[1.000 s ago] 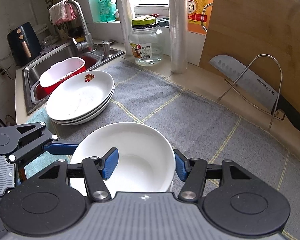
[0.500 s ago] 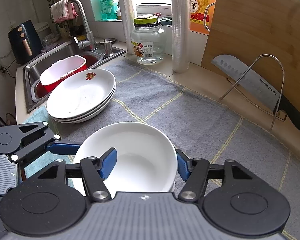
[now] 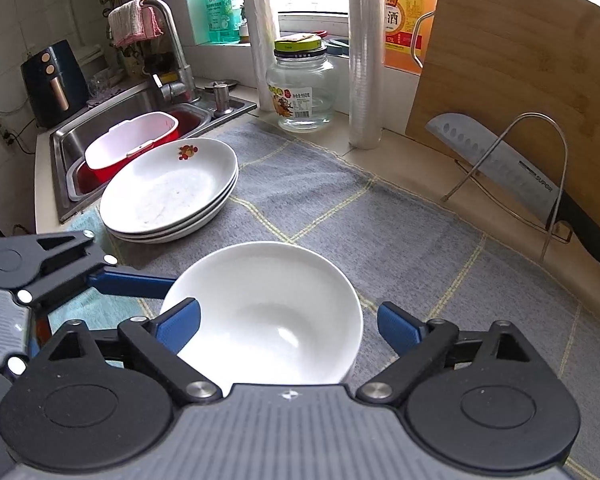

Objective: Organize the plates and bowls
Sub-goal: 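Open the right gripper and pull it back from the bowl rim, then close the left and right grippers on opposite sides of the three-bowl stack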

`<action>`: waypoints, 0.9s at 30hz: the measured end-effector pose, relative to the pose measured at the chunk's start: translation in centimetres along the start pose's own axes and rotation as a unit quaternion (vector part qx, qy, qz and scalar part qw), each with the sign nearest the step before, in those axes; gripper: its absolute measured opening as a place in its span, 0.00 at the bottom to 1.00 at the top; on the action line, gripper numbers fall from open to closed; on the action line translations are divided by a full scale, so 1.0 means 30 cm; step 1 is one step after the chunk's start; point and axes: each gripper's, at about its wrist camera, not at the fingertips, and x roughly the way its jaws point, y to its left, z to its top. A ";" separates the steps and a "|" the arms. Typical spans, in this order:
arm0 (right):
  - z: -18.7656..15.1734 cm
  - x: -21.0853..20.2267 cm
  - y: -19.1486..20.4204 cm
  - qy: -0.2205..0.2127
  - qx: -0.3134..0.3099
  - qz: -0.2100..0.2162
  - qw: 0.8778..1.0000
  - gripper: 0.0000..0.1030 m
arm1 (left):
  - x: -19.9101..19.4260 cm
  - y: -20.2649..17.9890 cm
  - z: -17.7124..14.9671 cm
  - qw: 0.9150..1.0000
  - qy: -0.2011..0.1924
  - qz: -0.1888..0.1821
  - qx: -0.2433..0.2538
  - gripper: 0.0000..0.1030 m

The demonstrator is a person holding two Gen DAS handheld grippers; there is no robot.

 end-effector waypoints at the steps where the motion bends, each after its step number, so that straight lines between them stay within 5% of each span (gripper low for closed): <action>1: -0.005 -0.002 -0.001 0.001 0.001 0.000 1.000 0.95 | -0.005 0.001 -0.005 1.000 0.001 -0.001 0.001 0.90; 14: -0.080 -0.062 -0.008 -0.003 0.023 -0.025 0.999 0.96 | -0.046 0.048 -0.063 1.000 0.010 -0.015 0.003 0.90; 22: -0.132 -0.193 0.037 -0.048 0.043 -0.041 0.997 1.00 | 0.011 0.159 -0.099 0.996 0.038 -0.076 0.038 0.90; 27: -0.193 -0.174 0.094 -0.011 0.039 -0.086 0.995 1.00 | 0.084 0.196 -0.106 0.988 0.067 -0.111 0.086 0.90</action>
